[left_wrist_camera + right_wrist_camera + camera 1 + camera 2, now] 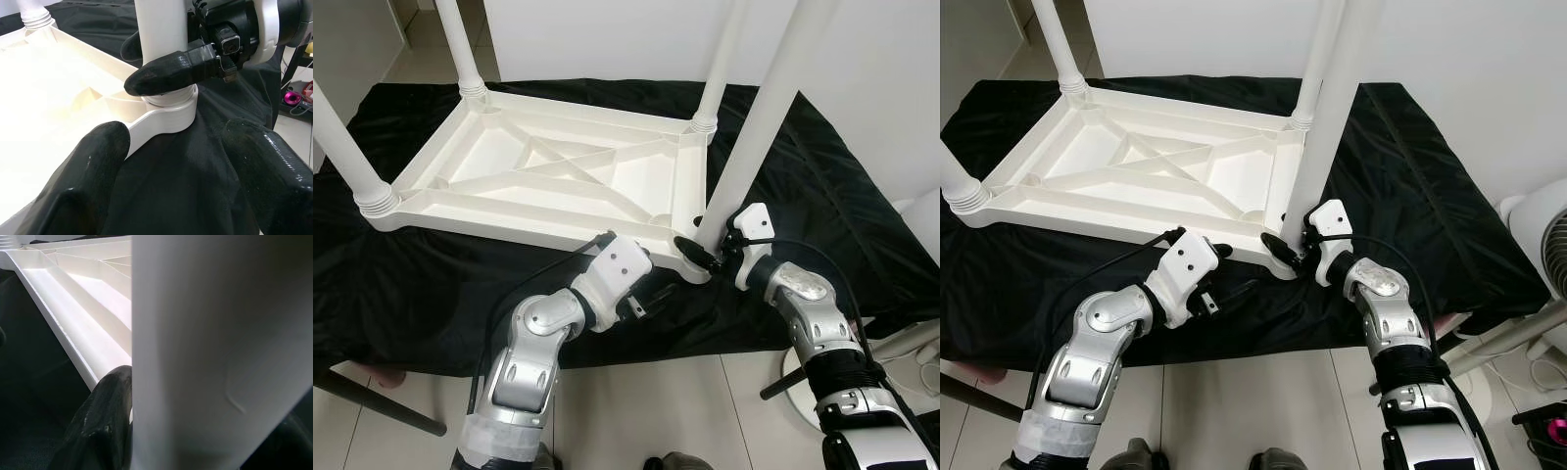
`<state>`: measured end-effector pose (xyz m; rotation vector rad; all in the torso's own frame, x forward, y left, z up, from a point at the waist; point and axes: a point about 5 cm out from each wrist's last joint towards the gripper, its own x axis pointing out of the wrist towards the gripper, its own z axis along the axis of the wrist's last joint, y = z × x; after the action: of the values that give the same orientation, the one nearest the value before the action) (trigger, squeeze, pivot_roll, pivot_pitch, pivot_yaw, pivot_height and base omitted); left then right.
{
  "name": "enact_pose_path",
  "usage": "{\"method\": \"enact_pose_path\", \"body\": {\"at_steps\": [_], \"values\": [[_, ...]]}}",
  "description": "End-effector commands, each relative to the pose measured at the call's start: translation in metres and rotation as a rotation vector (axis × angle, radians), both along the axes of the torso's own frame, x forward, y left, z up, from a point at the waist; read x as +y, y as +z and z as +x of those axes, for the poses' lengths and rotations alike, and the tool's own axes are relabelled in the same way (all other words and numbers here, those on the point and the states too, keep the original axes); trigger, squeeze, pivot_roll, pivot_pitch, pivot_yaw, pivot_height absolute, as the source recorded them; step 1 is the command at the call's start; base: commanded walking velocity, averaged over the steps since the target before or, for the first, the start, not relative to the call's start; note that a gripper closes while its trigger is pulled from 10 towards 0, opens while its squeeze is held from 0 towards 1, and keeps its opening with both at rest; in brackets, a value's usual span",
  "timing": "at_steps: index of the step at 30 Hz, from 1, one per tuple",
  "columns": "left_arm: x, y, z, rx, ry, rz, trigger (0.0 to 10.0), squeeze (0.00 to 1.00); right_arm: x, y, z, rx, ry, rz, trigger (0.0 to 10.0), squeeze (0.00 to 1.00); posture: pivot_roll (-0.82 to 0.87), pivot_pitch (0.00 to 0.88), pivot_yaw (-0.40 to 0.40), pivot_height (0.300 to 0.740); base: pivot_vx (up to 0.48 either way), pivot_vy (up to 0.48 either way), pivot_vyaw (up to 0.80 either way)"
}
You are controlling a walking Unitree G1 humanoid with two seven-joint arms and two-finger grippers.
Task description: Building children table
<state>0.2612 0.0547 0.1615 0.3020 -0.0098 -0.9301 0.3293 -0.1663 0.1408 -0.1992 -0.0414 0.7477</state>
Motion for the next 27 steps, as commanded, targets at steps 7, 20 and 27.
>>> {"method": "enact_pose_path", "body": {"at_steps": [7, 20, 27], "values": [[0.004, -0.001, 0.008, -0.026, 0.165, -0.025, 10.0, 0.0, 0.013, -0.011, -0.005, 0.053, -0.251, 0.133, 10.0, 0.0, -0.08, 0.051, -0.003, 0.74, 0.0, 0.0, 0.0], [0.003, -0.001, 0.01, -0.021, 0.172, -0.031, 10.0, 0.0, 0.045, -0.024, -0.019, 0.111, -0.716, 0.22, 10.0, 0.0, -0.09, 0.053, 0.003, 0.74, 0.0, 0.0, 0.0], [0.004, -0.002, 0.01, -0.016, 0.181, -0.034, 10.0, 0.0, 0.061, -0.019, -0.018, 0.118, -0.74, 0.268, 10.0, 0.0, -0.09, 0.056, 0.002, 0.74, 0.0, 0.0, 0.0]]}}
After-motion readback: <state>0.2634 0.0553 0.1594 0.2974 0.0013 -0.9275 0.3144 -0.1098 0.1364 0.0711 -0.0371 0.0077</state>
